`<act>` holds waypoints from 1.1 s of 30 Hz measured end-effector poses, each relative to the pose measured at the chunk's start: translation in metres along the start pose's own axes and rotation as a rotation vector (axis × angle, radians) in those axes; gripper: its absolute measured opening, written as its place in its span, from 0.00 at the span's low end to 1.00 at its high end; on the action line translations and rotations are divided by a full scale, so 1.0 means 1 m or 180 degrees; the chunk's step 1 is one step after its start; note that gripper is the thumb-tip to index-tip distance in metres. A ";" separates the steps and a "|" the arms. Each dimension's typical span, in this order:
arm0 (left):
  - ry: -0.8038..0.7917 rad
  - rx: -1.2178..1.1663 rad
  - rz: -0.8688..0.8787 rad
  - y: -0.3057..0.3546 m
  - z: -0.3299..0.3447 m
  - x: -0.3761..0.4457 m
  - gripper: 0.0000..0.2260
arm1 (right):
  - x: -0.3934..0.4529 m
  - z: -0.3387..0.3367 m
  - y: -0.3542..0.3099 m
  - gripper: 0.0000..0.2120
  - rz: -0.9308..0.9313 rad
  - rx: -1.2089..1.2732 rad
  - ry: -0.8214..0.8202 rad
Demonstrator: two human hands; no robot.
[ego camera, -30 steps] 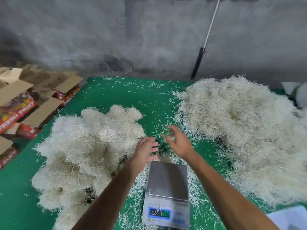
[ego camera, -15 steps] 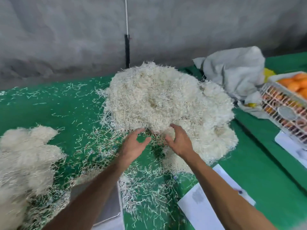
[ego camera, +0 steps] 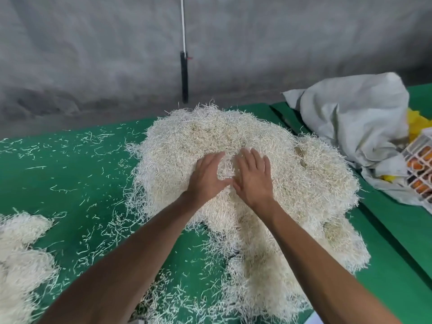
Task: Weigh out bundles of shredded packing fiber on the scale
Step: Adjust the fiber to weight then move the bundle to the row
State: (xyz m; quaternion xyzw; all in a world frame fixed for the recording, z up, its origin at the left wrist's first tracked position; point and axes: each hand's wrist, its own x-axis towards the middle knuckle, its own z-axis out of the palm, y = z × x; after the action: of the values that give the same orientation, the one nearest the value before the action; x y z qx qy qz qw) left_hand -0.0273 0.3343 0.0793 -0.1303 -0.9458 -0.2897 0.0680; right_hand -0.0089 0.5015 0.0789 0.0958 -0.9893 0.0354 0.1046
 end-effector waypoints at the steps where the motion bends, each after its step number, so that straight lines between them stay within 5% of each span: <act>1: -0.0130 0.0127 0.0081 0.001 0.007 0.006 0.40 | 0.000 0.003 0.000 0.37 0.0110 -0.0018 -0.0087; 5: -0.0483 0.0452 0.0166 -0.001 0.035 0.020 0.39 | -0.003 0.016 0.005 0.32 0.0191 0.0344 0.0000; 9: 0.0150 0.0421 0.0111 -0.003 0.034 0.014 0.30 | -0.006 0.012 0.009 0.20 -0.0232 0.0697 0.0830; 12: 0.0709 -0.0663 -0.0159 0.003 -0.004 0.002 0.21 | -0.006 -0.007 -0.005 0.14 -0.0530 0.1134 0.1217; 16: 0.0893 -0.2223 -0.0707 0.017 -0.078 -0.031 0.15 | -0.010 -0.046 -0.042 0.20 -0.0795 0.1614 0.1382; 20: 0.0785 -0.1824 -0.1192 0.015 -0.142 -0.091 0.22 | -0.028 -0.080 -0.085 0.38 -0.0582 0.1880 0.1420; 23: 0.0969 -0.1964 -0.1447 0.003 -0.178 -0.143 0.31 | -0.057 -0.096 -0.125 0.50 -0.0057 0.2449 0.1023; 26: 0.1212 -0.2577 -0.1616 -0.010 -0.213 -0.199 0.26 | -0.092 -0.102 -0.173 0.54 0.0092 0.3544 0.0247; 28: 0.1345 -0.3236 -0.1740 -0.025 -0.229 -0.234 0.18 | -0.115 -0.099 -0.208 0.49 0.0056 0.4147 -0.0217; 30: 0.1220 -0.2648 -0.1955 -0.042 -0.238 -0.269 0.23 | -0.135 -0.096 -0.244 0.40 0.0136 0.4579 -0.0653; 33: 0.0660 -0.1263 -0.1814 -0.069 -0.241 -0.316 0.26 | -0.162 -0.093 -0.292 0.47 0.0504 0.5020 -0.1236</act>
State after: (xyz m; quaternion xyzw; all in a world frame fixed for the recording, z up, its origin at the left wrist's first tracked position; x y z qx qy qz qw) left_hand 0.2676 0.0774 0.1767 0.1581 -0.8576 -0.4865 0.0535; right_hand 0.2232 0.2539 0.1499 0.0754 -0.6778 0.7114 -0.1697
